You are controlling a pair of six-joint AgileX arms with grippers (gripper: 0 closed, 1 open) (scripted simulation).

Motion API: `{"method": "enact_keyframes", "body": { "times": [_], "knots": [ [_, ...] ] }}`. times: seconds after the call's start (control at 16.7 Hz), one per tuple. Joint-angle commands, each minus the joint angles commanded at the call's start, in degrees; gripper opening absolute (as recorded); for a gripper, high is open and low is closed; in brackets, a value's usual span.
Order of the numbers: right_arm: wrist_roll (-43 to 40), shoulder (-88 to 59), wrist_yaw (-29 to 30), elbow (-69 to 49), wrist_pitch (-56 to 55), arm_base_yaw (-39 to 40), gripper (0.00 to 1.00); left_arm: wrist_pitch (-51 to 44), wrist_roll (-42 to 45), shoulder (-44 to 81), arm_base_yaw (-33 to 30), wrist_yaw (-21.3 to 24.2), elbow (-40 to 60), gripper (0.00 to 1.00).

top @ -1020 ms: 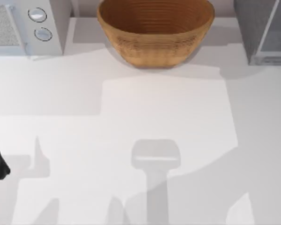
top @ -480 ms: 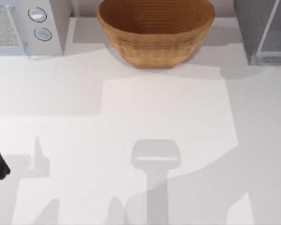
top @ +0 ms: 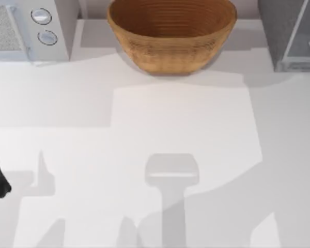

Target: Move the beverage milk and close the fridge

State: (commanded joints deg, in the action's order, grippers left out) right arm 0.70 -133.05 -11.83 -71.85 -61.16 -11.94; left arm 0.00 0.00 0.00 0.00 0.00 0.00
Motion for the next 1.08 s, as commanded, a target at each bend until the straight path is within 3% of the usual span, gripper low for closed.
{"method": "enact_keyframes", "body": {
  "times": [0.72,1.08],
  "knots": [
    [0.11,1.76,0.01,0.95,0.77,0.43,1.0,0.0,0.0,0.0,0.0,0.0,0.0,1.0],
    [0.35,21.39,1.16,10.86,9.17,2.64,1.0,0.0,0.0,0.0,0.0,0.0,0.0,1.0]
  ]
}}
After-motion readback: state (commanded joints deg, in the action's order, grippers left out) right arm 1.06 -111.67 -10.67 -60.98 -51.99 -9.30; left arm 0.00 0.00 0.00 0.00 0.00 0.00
